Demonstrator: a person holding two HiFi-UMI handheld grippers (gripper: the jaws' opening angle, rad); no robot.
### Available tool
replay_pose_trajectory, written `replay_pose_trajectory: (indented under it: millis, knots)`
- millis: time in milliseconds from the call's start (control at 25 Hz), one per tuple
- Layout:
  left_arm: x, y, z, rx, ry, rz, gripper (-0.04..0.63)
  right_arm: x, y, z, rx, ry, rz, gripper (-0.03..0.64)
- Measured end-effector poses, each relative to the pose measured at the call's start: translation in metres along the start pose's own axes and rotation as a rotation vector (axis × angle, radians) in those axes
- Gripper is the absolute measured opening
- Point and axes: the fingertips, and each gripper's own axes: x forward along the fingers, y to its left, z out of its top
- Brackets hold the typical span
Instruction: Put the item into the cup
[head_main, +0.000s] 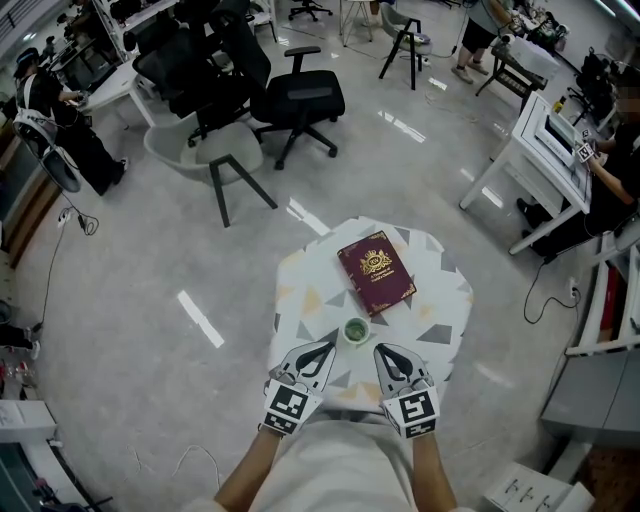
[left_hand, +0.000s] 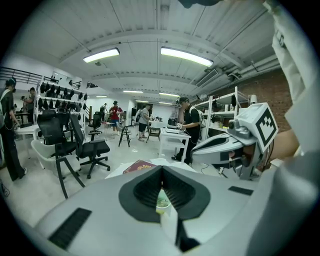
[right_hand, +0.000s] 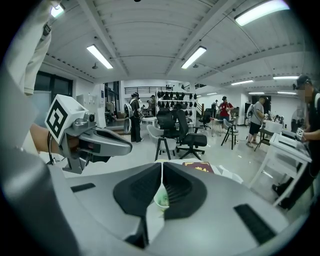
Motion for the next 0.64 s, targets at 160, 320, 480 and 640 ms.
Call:
replay_pose_trajectory:
  millis: [160, 320, 480, 640]
  knots:
    - [0.0011, -0.0002, -0.0002, 0.000, -0.001, -0.001, 0.011, 0.0002, -0.0009, -0.0004, -0.001, 0.001, -0.001, 0.012]
    - [0.0027, 0.0005, -0.0016, 0.000, -0.001, 0.000, 0.011, 0.0009, -0.0019, -0.0021, -0.002, 0.002, -0.004, 0.012]
    - [0.0037, 0.0014, -0.0017, -0.002, 0.000, 0.000, 0.011, 0.0021, -0.0029, -0.0026, -0.003, 0.009, -0.006, 0.011]
    - [0.0056, 0.0026, -0.0015, -0.002, 0.004, -0.001, 0.011, 0.0045, -0.0038, -0.0008, -0.004, 0.011, -0.002, 0.009]
